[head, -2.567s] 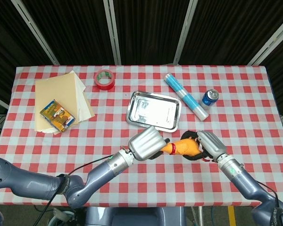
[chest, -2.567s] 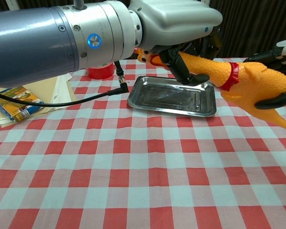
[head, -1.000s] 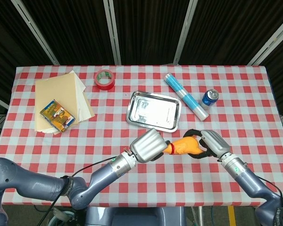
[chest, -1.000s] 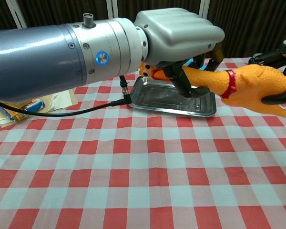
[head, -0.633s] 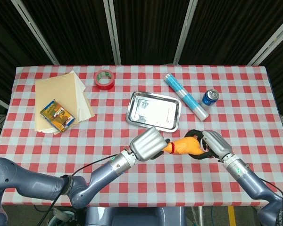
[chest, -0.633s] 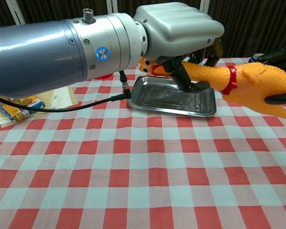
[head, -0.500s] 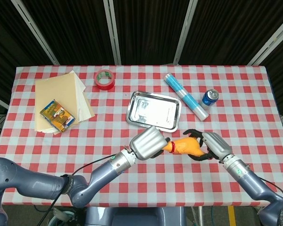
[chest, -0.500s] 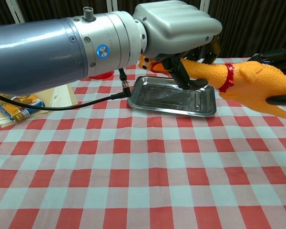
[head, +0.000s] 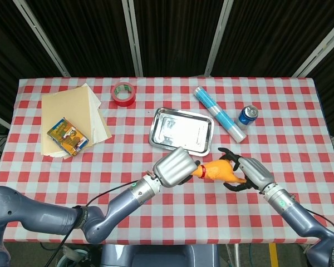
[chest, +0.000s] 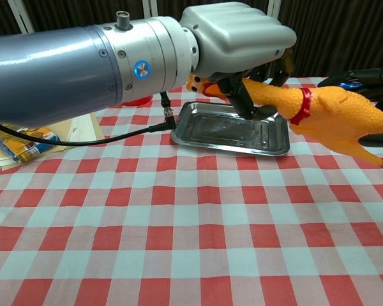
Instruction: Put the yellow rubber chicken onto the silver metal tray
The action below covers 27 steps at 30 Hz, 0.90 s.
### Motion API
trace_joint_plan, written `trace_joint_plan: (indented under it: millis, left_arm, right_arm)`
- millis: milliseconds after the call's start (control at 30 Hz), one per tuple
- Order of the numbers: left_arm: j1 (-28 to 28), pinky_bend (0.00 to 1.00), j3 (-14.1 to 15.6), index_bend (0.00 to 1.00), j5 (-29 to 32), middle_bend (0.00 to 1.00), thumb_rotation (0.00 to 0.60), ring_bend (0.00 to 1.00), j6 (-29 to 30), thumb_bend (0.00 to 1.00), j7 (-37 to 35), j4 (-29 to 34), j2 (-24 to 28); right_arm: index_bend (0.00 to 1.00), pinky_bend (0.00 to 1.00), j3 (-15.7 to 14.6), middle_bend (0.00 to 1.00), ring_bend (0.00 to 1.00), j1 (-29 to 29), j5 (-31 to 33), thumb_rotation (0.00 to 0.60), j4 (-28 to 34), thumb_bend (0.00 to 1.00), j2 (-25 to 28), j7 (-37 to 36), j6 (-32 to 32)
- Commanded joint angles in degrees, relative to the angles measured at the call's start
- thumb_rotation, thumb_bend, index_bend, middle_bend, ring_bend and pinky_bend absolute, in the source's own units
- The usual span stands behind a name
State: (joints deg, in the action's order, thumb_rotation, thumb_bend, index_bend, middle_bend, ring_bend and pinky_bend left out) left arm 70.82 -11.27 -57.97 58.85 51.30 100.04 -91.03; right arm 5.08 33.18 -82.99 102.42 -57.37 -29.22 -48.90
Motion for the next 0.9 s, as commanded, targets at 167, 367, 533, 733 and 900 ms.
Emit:
trace_joint_plan:
  millis: [167,367,533,733,900]
  left_arm:
    - [0.2,0.76,0.0,0.72,0.4,0.79,0.600,0.67,-0.5,0.75,-0.5,-0.3,-0.6]
    - [0.3,0.76,-0.1,0.72,0.8,0.79,0.600,0.67,-1.1,0.75,-1.3,0.1,-0.8]
    - [0.3,0.76,-0.1,0.72,0.9,0.79,0.600,0.67,-1.4,0.75,-1.8,0.9,-0.6]
    - [0.4,0.76,0.0,0.72,1.3,0.79,0.600,0.67,-1.5,0.75,-1.7,1.5,-0.5]
    - [0.5,0.76,-0.1,0.72,1.3,0.78,0.600,0.67,-1.4,0.75,-1.7,1.7,-0.4]
  right_arm:
    - [0.23,0.39,0.4,0.27,0.31,0.0,0.8,0.600,-0.4,0.31,-0.6,-0.3,-0.4]
    - [0.51,0.54,0.8,0.47,0.52,0.0,1.5,0.600,-0.8,0.35,-1.2,-0.2,-0.8]
    - [0.84,0.81,1.3,0.75,0.82,-0.4,1.8,0.600,-0.9,0.58,-1.7,-0.2,-2.3]
    - [1.00,0.95,1.5,0.93,0.99,-0.7,1.2,0.600,-1.5,0.72,-2.2,-0.3,-3.6]
    - [1.00,0.99,1.5,1.00,1.00,-0.8,1.0,0.600,-1.6,0.78,-2.2,-0.5,-3.7]
